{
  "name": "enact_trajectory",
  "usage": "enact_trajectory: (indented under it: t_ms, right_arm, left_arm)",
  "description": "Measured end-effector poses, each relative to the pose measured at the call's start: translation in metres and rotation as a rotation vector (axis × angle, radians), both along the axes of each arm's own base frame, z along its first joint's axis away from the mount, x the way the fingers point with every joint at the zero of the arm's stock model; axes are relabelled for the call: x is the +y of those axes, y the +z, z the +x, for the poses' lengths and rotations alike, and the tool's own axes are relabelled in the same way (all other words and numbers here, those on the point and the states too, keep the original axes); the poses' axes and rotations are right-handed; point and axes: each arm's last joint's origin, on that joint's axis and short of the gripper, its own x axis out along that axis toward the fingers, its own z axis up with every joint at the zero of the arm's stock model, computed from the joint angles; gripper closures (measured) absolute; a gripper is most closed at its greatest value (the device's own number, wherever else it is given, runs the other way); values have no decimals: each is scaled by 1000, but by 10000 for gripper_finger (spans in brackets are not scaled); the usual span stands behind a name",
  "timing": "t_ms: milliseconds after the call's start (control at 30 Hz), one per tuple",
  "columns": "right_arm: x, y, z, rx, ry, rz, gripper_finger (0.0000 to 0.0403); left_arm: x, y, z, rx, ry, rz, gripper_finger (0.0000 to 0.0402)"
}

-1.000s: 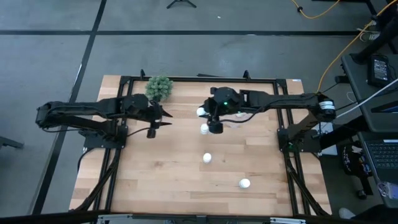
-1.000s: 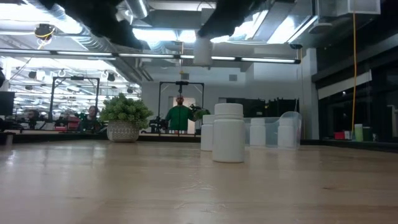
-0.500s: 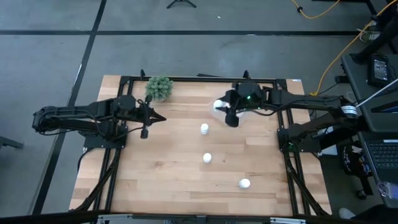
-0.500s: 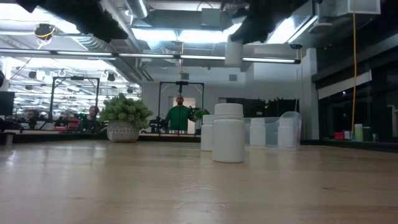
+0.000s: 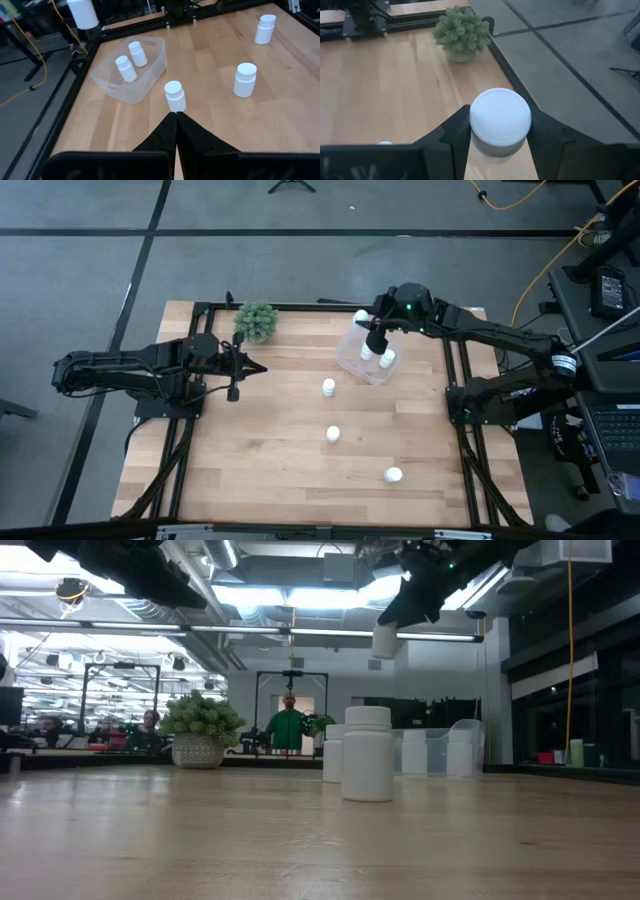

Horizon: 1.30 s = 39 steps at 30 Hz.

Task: Pick and place pill bottles into a basket
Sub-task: Put the white pill bottle into the transparent bin

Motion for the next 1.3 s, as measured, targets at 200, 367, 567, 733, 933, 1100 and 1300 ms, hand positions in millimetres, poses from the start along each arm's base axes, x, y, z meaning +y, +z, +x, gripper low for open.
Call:
enact_trajectory:
  t_ms: [200,367,567,733,933,1100,1300]
  right_arm:
    - [-8,0,-4,-4,-17,13,244]
    - [-9,-4,-1,7,-8,24,244]
    - [-16,-26,13,85,1,67,244]
    - [-21,-42,22,133,-3,94,244]
    - [-21,-66,21,135,-43,125,244]
    - [-20,-87,18,75,-47,104,244]
    - [-21,-104,10,70,-87,113,244]
  left_arm:
    - [0,0,0,2,-6,11,397]
    - [0,0,0,2,-6,12,394]
    - [0,0,0,4,-9,10,399]
    - [0,-3,3,20,-9,7,394]
    - [1,-8,9,58,-10,2,399]
    - [2,-13,14,93,-10,-2,396]
    - [3,-17,19,122,-10,-7,396]
